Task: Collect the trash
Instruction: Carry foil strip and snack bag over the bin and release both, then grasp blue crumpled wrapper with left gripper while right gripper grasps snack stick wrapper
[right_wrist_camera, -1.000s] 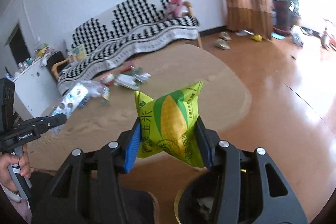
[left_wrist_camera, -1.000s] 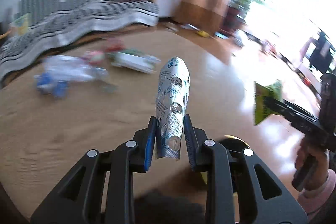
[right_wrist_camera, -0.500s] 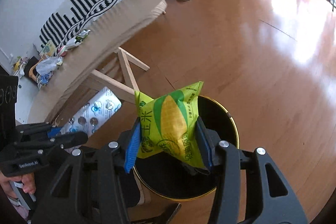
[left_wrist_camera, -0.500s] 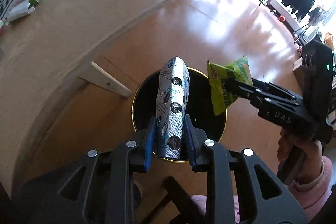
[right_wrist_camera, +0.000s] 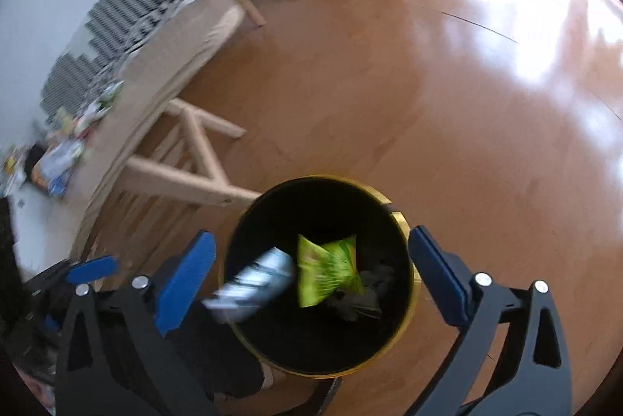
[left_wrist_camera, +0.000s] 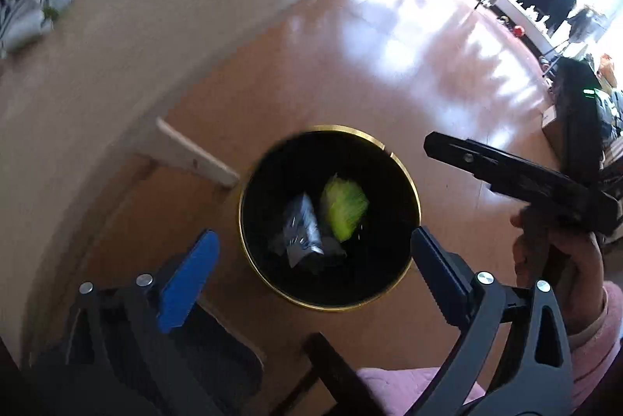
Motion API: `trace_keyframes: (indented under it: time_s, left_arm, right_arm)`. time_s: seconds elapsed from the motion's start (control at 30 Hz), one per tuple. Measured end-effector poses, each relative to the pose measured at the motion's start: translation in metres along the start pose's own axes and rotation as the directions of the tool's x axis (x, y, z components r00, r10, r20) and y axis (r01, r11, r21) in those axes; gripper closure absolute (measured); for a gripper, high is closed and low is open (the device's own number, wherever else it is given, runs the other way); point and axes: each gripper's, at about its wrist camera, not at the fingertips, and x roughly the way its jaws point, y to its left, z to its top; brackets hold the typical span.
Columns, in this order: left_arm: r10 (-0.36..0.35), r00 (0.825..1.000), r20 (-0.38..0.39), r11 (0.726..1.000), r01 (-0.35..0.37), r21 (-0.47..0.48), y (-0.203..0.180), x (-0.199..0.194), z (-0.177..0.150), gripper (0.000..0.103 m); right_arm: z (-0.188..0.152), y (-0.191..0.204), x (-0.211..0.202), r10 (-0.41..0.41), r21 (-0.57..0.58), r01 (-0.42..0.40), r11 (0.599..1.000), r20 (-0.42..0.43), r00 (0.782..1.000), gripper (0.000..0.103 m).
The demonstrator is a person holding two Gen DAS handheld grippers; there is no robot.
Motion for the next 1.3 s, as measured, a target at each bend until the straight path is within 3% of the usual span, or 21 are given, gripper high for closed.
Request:
trace_keyframes:
  time_s: [0.13,0.23,0.33,0.4,0.5,0.6,0.63,0.67,0.73,0.8,0.93,1.07,1.17,1.3]
  left_arm:
    - [0.073,0.991,0.116,0.997,-0.074,-0.001,0.015,-0.042,0.011,0.007]
    - [0.113,0.976,0.184,0.992,-0.102,-0.070,0.048,-0.080,0.017,0.007]
    - [0.212,0.949,0.233,0.969,-0.174,-0.174,0.089,-0.115,0.010,0.007]
    - [0.301,0.922,0.242,0.933,-0.232,-0.276,0.134,-0.136,-0.004,0.007]
    - [0.400,0.890,0.218,0.861,-0.283,-0.423,0.196,-0.163,-0.032,0.007]
    - [0.513,0.842,0.169,0.744,-0.338,-0.576,0.261,-0.188,-0.060,0.006]
    - [0.531,0.833,0.157,0.711,-0.337,-0.617,0.278,-0.194,-0.068,0.007]
    - [0.528,0.834,0.157,0.687,-0.311,-0.657,0.294,-0.199,-0.077,0.007]
    - [0.499,0.850,0.167,0.680,-0.265,-0.684,0.316,-0.201,-0.081,0.007]
    - [0.500,0.852,0.157,0.675,-0.271,-0.686,0.335,-0.198,-0.078,0.007]
    - [0.492,0.856,0.159,0.691,-0.273,-0.669,0.364,-0.187,-0.062,0.007]
    - [0.487,0.856,0.174,0.700,-0.264,-0.663,0.387,-0.176,-0.047,0.008]
    - [0.480,0.861,0.168,0.714,-0.273,-0.645,0.396,-0.165,-0.036,0.014]
    - [0.468,0.870,0.158,0.726,-0.277,-0.629,0.406,-0.151,-0.028,0.019]
  right_arm:
    - [0.004,-0.003,-0.007,-0.144,0.029,0.142,0.989,0.066,0.987,0.007]
    - [0.005,0.003,-0.006,-0.272,0.002,0.273,0.962,0.114,0.956,0.007]
    - [0.006,0.017,-0.007,-0.343,-0.071,0.360,0.930,0.182,0.922,0.007]
    - [0.012,0.038,-0.008,-0.346,-0.115,0.379,0.918,0.236,0.908,0.007]
    - [0.029,0.079,-0.009,-0.269,-0.163,0.323,0.932,0.286,0.920,0.007]
    - [0.045,0.134,-0.007,-0.132,-0.236,0.206,0.950,0.294,0.947,0.007]
    - [0.048,0.151,-0.006,-0.089,-0.262,0.168,0.950,0.289,0.953,0.007]
    - [0.052,0.173,-0.001,-0.031,-0.300,0.114,0.947,0.269,0.963,0.007]
    - [0.058,0.210,0.008,0.035,-0.369,0.052,0.928,0.226,0.974,0.007]
    - [0.063,0.251,0.021,0.064,-0.425,0.026,0.905,0.196,0.978,0.007]
    - [0.066,0.322,0.046,0.143,-0.493,-0.063,0.868,0.126,0.982,0.007]
    - [0.058,0.389,0.064,0.167,-0.616,-0.059,0.786,0.118,0.979,0.007]
    - [0.053,0.425,0.078,0.181,-0.659,-0.075,0.748,0.094,0.979,0.009]
    - [0.044,0.463,0.103,0.162,-0.719,-0.060,0.692,0.073,0.984,0.019]
